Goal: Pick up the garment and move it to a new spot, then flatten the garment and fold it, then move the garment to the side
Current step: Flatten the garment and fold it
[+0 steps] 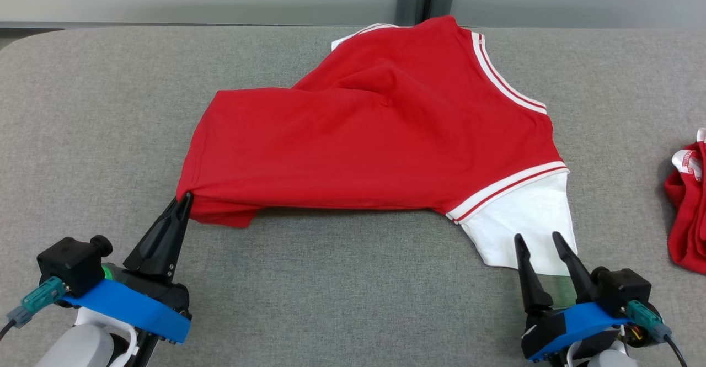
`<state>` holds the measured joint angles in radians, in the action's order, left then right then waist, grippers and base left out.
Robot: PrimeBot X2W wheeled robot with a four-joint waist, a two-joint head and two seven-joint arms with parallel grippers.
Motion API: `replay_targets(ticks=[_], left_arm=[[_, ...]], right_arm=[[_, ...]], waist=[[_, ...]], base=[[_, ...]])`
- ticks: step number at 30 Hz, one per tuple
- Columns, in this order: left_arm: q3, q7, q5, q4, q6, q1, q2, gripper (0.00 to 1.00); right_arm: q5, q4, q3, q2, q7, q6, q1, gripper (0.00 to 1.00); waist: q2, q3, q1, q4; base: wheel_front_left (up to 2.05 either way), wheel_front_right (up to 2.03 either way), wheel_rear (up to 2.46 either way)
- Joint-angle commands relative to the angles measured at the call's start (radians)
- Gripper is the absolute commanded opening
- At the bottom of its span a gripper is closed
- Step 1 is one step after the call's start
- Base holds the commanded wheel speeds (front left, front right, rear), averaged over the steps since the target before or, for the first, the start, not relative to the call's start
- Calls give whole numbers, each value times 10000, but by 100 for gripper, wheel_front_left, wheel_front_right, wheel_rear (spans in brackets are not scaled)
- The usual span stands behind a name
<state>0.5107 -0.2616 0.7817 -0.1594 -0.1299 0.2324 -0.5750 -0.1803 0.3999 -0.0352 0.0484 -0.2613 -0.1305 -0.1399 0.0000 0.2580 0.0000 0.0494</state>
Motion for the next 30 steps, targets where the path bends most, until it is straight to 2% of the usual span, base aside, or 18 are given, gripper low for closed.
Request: replay_targets(ticks=[1, 7, 19, 24, 25, 30], left_arm=[[-66, -41, -46, 109, -14, -62, 2, 0], [-121, -41, 1, 111, -14, -234, 85, 0], [-115, -41, 16, -33, -14, -322, 382, 0], [-134, -41, -13, -55, -14, -336, 429, 0], [-145, -41, -24, -58, -14, -332, 437, 0], [-221, -41, -98, -43, -14, -327, 508, 0]], right_arm=[[-41, 103, 187, 46, -47, -5, -151, 100], [99, 494, 731, 45, -48, -5, -224, 100], [305, 1473, 1160, 46, -10, -2, -197, 100], [293, 2154, 869, 31, 58, -1, -72, 100], [272, 2292, 683, 17, 70, -4, -63, 0], [-178, 2321, 136, -32, 86, -16, -136, 0]], waist=[[0, -30, 0, 37], [0, -59, 0, 33], [0, 46, 0, -41], [0, 41, 0, -62], [0, 41, 0, -67], [0, -77, 0, -110]], base=[[0, 0, 0], [0, 0, 0], [0, 0, 0], [0, 0, 0], [0, 0, 0], [0, 0, 0]])
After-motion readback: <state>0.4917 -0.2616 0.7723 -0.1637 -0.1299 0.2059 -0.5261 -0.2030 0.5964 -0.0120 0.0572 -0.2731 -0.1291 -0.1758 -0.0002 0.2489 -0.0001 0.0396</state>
